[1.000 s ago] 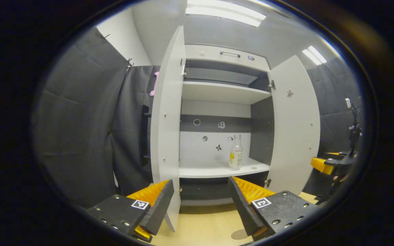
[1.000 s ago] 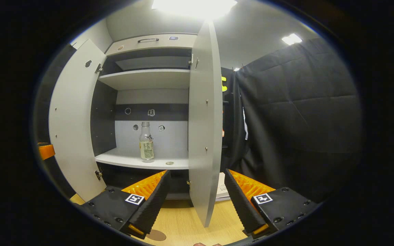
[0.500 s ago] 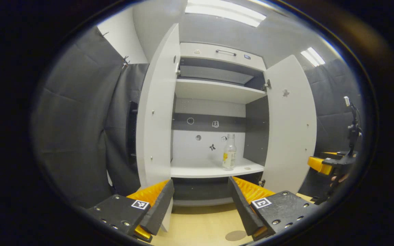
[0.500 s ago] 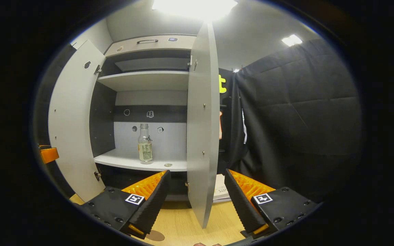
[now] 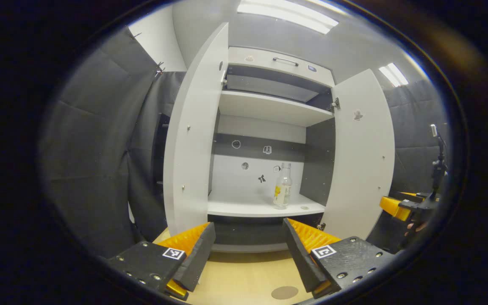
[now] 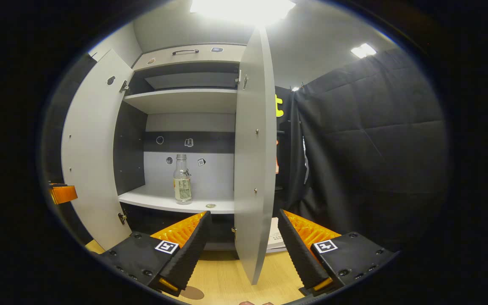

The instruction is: Grasp the bottle in the cabinet with the left hand and place it on the coaster, then close the right door with the right hand and the left door with the left hand.

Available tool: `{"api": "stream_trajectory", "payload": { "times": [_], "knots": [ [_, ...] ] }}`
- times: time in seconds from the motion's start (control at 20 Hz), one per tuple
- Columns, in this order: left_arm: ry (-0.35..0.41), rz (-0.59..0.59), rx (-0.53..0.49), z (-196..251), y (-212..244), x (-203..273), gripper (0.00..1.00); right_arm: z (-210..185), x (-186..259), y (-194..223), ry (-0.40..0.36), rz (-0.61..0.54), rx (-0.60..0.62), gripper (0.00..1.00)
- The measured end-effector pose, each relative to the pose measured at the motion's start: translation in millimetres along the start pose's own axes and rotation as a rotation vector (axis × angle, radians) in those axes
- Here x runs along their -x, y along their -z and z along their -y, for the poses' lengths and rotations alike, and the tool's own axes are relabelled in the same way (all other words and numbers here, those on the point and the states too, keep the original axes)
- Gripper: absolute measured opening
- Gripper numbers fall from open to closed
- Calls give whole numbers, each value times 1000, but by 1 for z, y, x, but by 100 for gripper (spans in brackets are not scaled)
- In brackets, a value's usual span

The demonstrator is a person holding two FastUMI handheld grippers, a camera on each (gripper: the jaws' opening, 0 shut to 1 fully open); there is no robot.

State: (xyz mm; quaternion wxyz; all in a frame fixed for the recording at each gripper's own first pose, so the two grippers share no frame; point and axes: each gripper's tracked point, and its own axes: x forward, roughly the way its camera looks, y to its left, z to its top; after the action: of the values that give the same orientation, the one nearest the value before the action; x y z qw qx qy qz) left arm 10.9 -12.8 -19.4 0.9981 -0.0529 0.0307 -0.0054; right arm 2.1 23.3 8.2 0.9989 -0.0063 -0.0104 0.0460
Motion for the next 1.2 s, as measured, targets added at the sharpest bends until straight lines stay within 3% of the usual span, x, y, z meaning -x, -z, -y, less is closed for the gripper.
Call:
{"api": "stream_trajectory", "payload": {
  "times": [0.05, 0.25, 0.3, 0.55, 0.7, 0.75, 0.8, 0.85, 0.9, 1.05, 1.1, 1.2],
  "knots": [
    [-2, -4, -7, 2, 0, 1, 93, -5, -2, 4, -13, -5, -7, 96],
    [-27, 15, -39, 6, -7, 12, 92, -30, -9, 17, -87, -62, -13, 99],
    [-37, 23, -36, 5, -8, 15, 92, -40, -11, 16, -114, -65, -2, 96],
    [-85, 11, -4, -7, -1, 34, 93, -82, -18, 12, -232, -52, 28, 99],
    [-93, 2, -21, -13, -1, 39, 99, -95, -22, 13, -254, -64, 28, 100],
    [-93, 0, -28, -14, -1, 39, 85, -97, -24, 13, -258, -67, 30, 100],
    [-93, -3, -30, -14, 0, 39, 99, -98, -25, 13, -259, -71, 33, 100],
    [-92, -4, -31, -15, 0, 38, 93, -99, -25, 12, -260, -70, 33, 100],
    [-93, -4, -28, -16, 0, 37, 99, -100, -25, 10, -261, -68, 31, 100],
    [-76, 4, -26, -12, -6, 31, 99, -99, -26, 8, -258, -59, 43, 100],
    [-61, 8, -37, -7, -10, 28, 93, -97, -25, 7, -255, -62, 47, 100],
    [-29, 12, -52, 6, -19, 15, 92, -87, -24, 9, -237, -82, 56, 100]
  ]
}}
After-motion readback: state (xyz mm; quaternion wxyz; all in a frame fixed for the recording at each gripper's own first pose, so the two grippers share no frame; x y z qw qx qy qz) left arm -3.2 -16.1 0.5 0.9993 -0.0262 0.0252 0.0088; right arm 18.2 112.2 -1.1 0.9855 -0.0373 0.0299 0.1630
